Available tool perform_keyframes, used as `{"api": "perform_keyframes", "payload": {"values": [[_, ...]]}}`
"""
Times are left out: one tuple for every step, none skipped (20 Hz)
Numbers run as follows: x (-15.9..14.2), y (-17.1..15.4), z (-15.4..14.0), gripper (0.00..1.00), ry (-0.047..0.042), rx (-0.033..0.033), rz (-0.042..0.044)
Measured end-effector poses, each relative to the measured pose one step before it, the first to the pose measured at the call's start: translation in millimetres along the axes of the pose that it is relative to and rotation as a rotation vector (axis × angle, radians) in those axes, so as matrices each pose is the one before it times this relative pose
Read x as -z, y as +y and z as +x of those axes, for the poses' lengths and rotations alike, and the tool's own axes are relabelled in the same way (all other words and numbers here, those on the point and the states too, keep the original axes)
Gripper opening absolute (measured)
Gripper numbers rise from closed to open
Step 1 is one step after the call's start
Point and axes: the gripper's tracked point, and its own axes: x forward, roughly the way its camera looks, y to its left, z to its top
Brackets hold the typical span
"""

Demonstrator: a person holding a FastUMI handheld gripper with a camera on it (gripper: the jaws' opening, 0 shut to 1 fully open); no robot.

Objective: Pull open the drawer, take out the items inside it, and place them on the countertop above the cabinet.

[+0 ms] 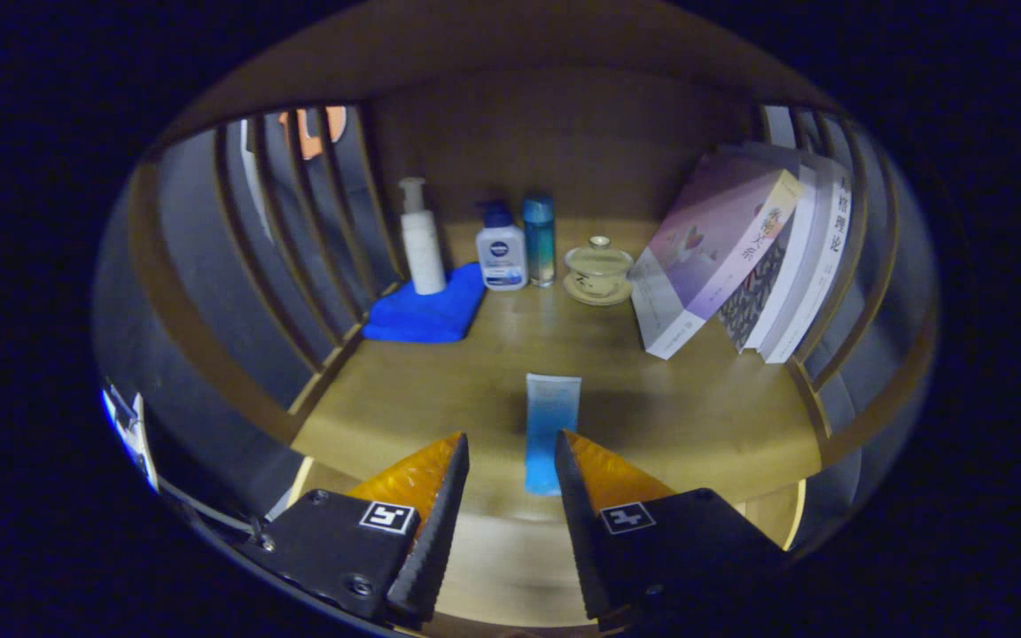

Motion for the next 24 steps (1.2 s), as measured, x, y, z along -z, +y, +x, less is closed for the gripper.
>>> {"api": "perform_keyframes", "payload": {"values": [[4.49,3.06,-10.79,0.62,-0.01823,-0.00824,-0.00868],[4.43,4.17,-14.73,0.63,-0.02340,-0.01439,-0.01087],[1.72,5.69,-13.60,0.67,-0.03151,-0.00932,-0.00090],[1.38,6.21,-17.79,0.71,-0.03646,-0.01527,-0.01278],[-1.50,4.10,-15.74,0.75,-0.03571,-0.00821,-0.01193],[-0.05,4.26,-17.75,0.80,-0.03527,-0.00883,-0.01705],[0.99,4.43,-13.09,0.84,-0.02534,-0.00996,-0.00661],[2.74,4.90,-14.34,0.88,-0.01708,-0.01386,-0.00084],[3.54,3.84,-14.43,0.92,-0.02005,-0.00946,0.00717],[3.39,3.30,-14.20,0.92,-0.01991,-0.00784,0.00641],[3.83,0.87,-10.04,0.92,-0.02115,0.00111,0.00635],[4.62,1.88,-11.56,0.92,-0.02356,-0.00452,0.00072],[7.89,-0.28,-10.59,0.92,-0.02805,0.00435,0.00612],[8.57,2.54,-12.80,0.95,-0.02206,-0.00631,0.00388],[10.24,0.44,-5.83,0.97,-0.01998,0.00451,0.00217],[7.22,-1.86,-8.26,1.00,-0.02226,0.00691,0.00341],[6.15,-1.90,-5.82,1.00,-0.01826,0.00927,-0.00201],[6.92,-0.99,-8.36,1.00,-0.02260,0.00221,-0.00218],[8.16,-0.30,-5.16,1.00,-0.01701,0.00432,-0.00566],[8.39,-2.34,-5.78,0.99,-0.01093,0.00852,-0.00977],[11.16,-3.29,-5.26,1.00,-0.01575,0.01585,-0.01476],[10.40,-3.01,-4.42,0.99,-0.01006,0.01426,-0.01104],[12.97,-0.67,-2.65,0.99,-0.00354,0.01074,-0.00756],[13.02,-0.48,-3.29,1.00,-0.00012,0.00789,-0.00090]]}}
